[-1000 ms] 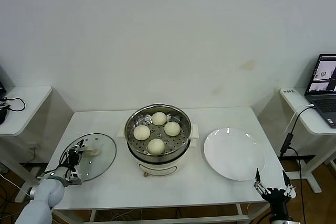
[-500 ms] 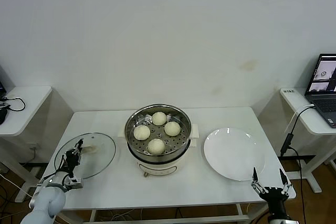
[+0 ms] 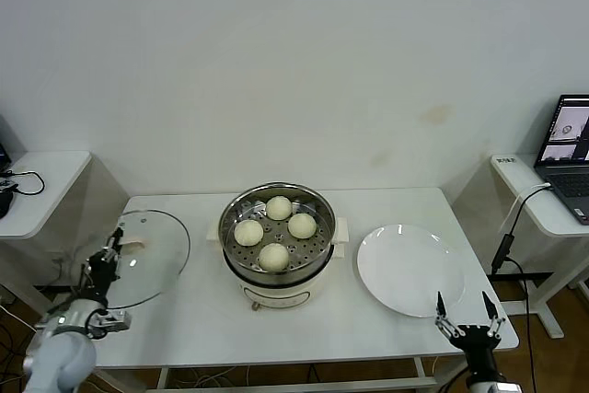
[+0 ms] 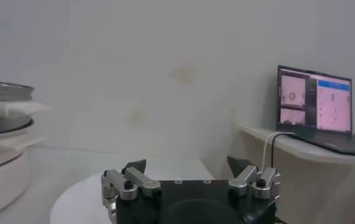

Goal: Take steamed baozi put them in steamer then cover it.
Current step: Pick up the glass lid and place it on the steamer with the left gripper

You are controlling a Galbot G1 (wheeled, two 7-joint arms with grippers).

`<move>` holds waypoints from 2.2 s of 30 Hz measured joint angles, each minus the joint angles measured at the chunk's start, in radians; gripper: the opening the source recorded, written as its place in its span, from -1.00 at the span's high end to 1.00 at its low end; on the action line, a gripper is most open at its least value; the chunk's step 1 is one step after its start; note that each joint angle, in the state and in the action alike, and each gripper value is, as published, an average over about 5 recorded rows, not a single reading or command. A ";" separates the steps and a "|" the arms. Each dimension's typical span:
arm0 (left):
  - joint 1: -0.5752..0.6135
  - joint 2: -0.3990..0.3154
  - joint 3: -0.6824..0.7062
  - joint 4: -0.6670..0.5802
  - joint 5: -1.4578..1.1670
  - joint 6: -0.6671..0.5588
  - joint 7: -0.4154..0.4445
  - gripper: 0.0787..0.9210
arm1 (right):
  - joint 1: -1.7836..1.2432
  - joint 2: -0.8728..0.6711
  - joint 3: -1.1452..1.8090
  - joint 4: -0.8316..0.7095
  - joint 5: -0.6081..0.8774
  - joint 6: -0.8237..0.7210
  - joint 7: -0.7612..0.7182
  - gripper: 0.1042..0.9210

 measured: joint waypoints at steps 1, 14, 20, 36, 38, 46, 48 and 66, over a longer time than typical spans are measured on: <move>0.006 0.006 -0.010 -0.020 -0.002 0.007 0.011 0.84 | 0.001 -0.004 -0.002 0.000 0.000 -0.001 -0.001 -0.76; 0.019 0.102 -0.004 -0.249 -0.096 0.125 0.156 0.84 | 0.015 -0.010 -0.030 -0.013 -0.033 -0.004 -0.011 -0.76; -0.023 0.113 0.097 -0.326 -0.109 0.204 0.218 0.84 | 0.022 0.008 -0.034 -0.018 -0.076 -0.002 -0.004 -0.76; -0.238 -0.002 0.424 -0.363 0.008 0.382 0.391 0.84 | 0.048 0.060 -0.065 -0.050 -0.232 -0.007 0.025 -0.76; -0.262 -0.025 0.454 -0.355 0.029 0.391 0.404 0.84 | 0.052 0.066 -0.069 -0.058 -0.247 -0.005 0.028 -0.76; -0.342 -0.140 0.548 -0.307 0.125 0.411 0.439 0.84 | 0.060 0.079 -0.081 -0.085 -0.289 -0.001 0.036 -0.76; -0.353 -0.171 0.562 -0.292 0.152 0.412 0.444 0.84 | 0.062 0.080 -0.083 -0.090 -0.296 0.000 0.036 -0.76; -0.387 -0.354 0.595 -0.155 0.303 0.407 0.460 0.84 | 0.063 0.086 -0.091 -0.110 -0.326 0.001 0.037 -0.76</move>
